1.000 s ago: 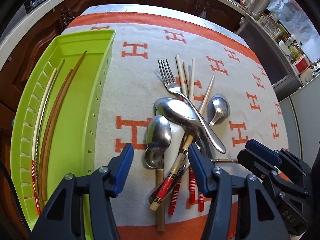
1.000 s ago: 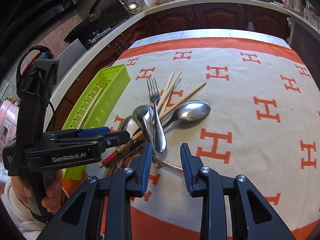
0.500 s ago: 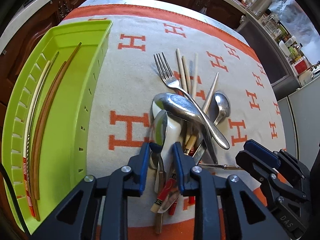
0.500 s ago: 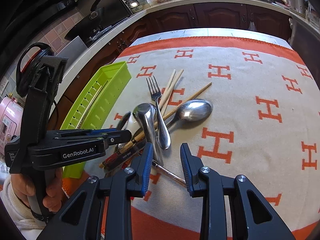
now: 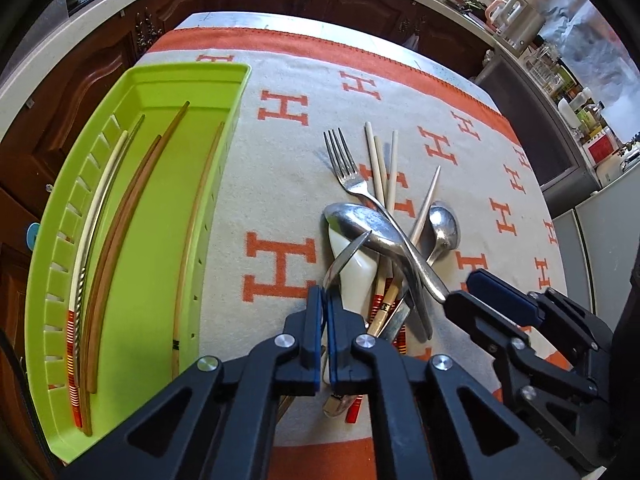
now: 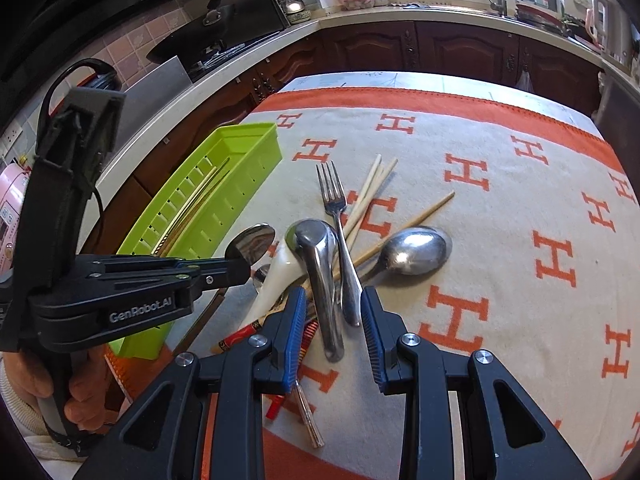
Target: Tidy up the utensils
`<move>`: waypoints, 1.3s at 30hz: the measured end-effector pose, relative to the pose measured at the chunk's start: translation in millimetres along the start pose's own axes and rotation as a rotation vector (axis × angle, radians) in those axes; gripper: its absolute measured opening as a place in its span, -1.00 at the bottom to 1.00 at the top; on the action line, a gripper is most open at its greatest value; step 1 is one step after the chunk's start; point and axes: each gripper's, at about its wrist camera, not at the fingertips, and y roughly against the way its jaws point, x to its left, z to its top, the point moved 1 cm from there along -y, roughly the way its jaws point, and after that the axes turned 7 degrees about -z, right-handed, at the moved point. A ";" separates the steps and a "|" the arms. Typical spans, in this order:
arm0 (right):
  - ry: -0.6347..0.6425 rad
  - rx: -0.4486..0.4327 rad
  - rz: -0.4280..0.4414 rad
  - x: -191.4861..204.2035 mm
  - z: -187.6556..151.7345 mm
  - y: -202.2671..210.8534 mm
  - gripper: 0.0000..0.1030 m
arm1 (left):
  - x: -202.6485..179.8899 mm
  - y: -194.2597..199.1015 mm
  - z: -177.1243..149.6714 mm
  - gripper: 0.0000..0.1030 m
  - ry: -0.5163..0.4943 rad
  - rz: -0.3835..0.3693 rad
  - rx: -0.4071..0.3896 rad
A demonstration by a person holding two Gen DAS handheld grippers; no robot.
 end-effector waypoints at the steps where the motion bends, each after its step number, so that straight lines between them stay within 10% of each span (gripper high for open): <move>1: 0.011 -0.004 -0.001 3.0 2.1 -2.4 -0.42 | 0.2 2.7 0.6 -1.00 0.002 -0.004 -0.004; 19: 0.147 -0.020 -0.144 41.9 14.1 -46.1 -0.72 | 8.8 86.9 15.7 -1.00 0.059 -0.081 -0.137; 39: -0.145 -0.031 -0.065 1.5 34.1 -13.9 -1.00 | 80.5 132.7 16.0 -1.00 0.199 0.014 -0.239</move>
